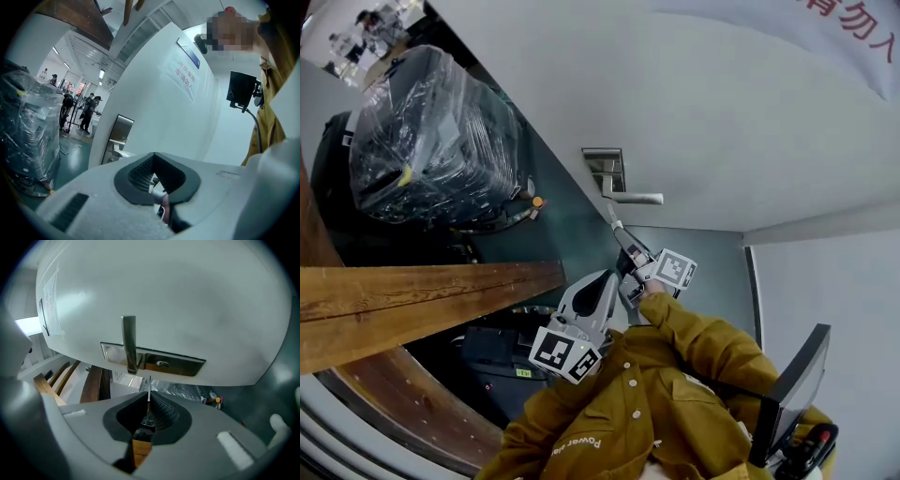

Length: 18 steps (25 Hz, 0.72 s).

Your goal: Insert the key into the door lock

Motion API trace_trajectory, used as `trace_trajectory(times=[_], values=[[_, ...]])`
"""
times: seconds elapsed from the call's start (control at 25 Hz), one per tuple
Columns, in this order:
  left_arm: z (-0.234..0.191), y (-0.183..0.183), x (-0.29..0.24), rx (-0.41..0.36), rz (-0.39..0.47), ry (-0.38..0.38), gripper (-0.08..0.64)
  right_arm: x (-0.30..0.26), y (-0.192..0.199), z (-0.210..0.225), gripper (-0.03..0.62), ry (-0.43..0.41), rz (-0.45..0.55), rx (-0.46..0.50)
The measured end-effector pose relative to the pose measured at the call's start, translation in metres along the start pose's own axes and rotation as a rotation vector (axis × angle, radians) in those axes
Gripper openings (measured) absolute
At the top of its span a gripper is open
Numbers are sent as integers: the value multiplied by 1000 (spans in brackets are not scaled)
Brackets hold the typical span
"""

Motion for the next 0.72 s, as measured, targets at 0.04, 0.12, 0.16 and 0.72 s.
trace_trajectory(times=[0.04,0.12,0.16,0.72], values=[[-2,0,0,-1,-5,3,2,-6,-2,3,29,-9,13,-7],[-4,0,-1,-4,-10,7,2,-12,-4,9,29,5,36,-19],[-5,-1,-2,-6,-11,9,2,-12,-6,13,29,25,41,-18],[-12,-7,-4,-19,-26,24,2,-30,-21,22,29,29,111,-45]])
Point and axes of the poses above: the fingertips, and each gripper's own axes: x backward along the fingers, z to its right, y out of its underside, the point moved 8 cm from there along x, backward along the fingers
